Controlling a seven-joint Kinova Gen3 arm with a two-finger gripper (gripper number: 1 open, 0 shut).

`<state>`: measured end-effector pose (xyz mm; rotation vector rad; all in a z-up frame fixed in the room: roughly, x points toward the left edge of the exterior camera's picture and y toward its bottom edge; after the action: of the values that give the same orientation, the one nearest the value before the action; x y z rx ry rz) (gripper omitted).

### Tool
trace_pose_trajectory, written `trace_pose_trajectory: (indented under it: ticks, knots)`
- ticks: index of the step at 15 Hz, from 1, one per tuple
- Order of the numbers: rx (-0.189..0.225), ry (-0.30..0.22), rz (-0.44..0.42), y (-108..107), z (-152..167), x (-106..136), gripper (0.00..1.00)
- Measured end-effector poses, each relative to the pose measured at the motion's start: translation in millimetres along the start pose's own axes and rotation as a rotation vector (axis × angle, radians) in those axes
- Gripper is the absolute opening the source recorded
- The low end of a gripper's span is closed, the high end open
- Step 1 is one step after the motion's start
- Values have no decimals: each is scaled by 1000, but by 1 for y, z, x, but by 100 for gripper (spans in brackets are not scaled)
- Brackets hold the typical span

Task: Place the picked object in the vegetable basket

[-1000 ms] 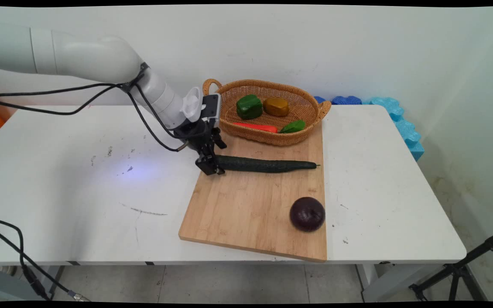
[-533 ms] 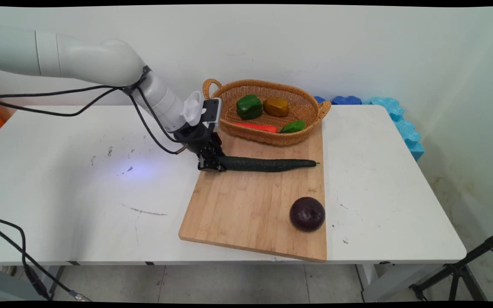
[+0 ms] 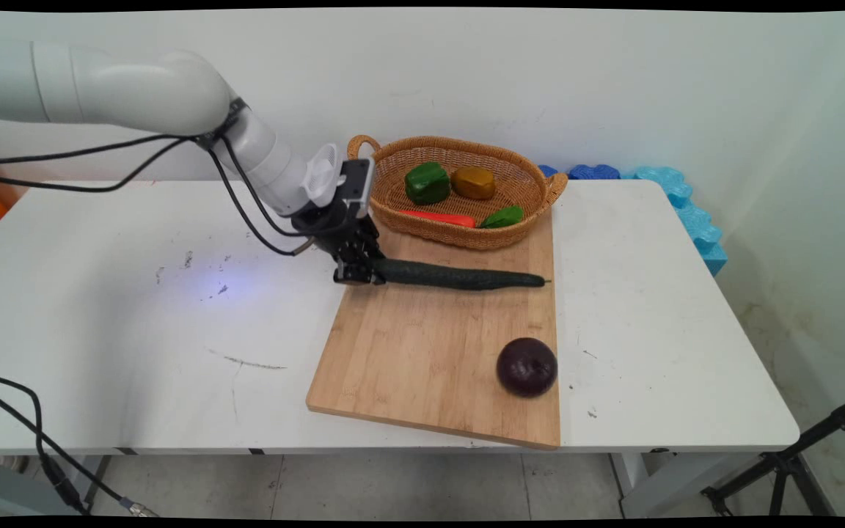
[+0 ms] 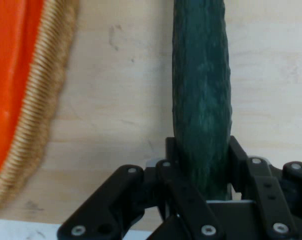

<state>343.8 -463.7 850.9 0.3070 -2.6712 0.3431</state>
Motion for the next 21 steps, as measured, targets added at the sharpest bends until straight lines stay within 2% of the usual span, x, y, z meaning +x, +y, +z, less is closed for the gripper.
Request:
trace_pose_trajectory:
  ticks: [5,12,17,21]
  knots:
    - [46,41,20,-7,-36,15,0]
    - [131,76,25,-35,-80,25,0]
    - [190,73,23,-61,-91,21,0]
    - [225,61,25,-81,-82,15,0]
